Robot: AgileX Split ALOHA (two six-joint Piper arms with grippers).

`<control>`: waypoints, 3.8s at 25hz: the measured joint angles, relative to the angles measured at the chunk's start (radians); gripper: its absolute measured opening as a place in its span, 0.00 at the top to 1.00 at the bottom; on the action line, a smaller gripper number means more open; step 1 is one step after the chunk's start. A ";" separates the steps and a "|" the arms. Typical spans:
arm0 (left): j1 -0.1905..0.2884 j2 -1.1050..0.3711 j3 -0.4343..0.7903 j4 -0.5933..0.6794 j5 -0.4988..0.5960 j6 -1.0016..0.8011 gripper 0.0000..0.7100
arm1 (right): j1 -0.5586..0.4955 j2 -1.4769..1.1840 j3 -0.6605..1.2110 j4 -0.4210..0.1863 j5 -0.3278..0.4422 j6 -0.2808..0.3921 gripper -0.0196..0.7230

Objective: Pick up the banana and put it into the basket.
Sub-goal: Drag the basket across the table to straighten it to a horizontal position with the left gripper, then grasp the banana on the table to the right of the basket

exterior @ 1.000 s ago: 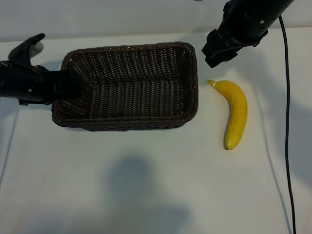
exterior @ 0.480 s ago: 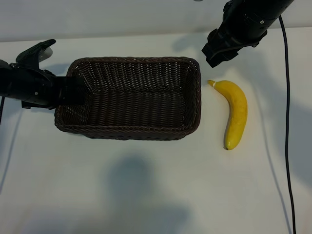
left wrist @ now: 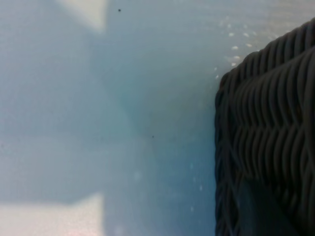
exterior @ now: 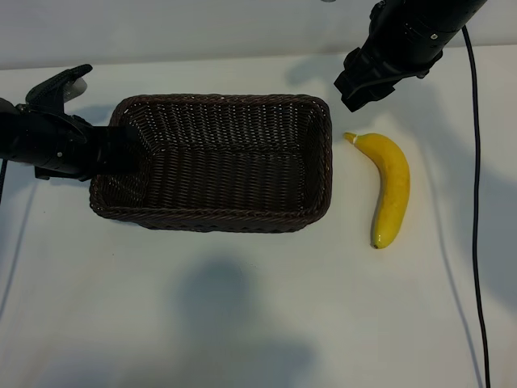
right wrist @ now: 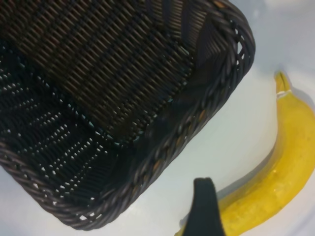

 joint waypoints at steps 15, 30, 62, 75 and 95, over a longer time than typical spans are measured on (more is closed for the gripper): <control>0.000 -0.014 -0.001 -0.003 0.045 -0.022 0.14 | 0.000 0.000 0.000 0.000 0.001 0.000 0.23; 0.000 -0.149 -0.001 0.250 0.121 -0.225 0.15 | 0.000 0.000 0.000 0.000 0.002 0.000 0.23; 0.000 -0.519 -0.001 0.484 0.342 -0.336 0.15 | 0.000 0.000 0.000 0.000 0.009 0.004 0.23; 0.000 -0.514 -0.001 0.495 0.326 -0.340 0.15 | 0.000 0.056 0.000 -0.193 0.019 0.183 0.23; 0.000 -0.514 -0.001 0.497 0.289 -0.339 0.15 | 0.000 0.238 0.000 -0.256 0.059 0.156 0.18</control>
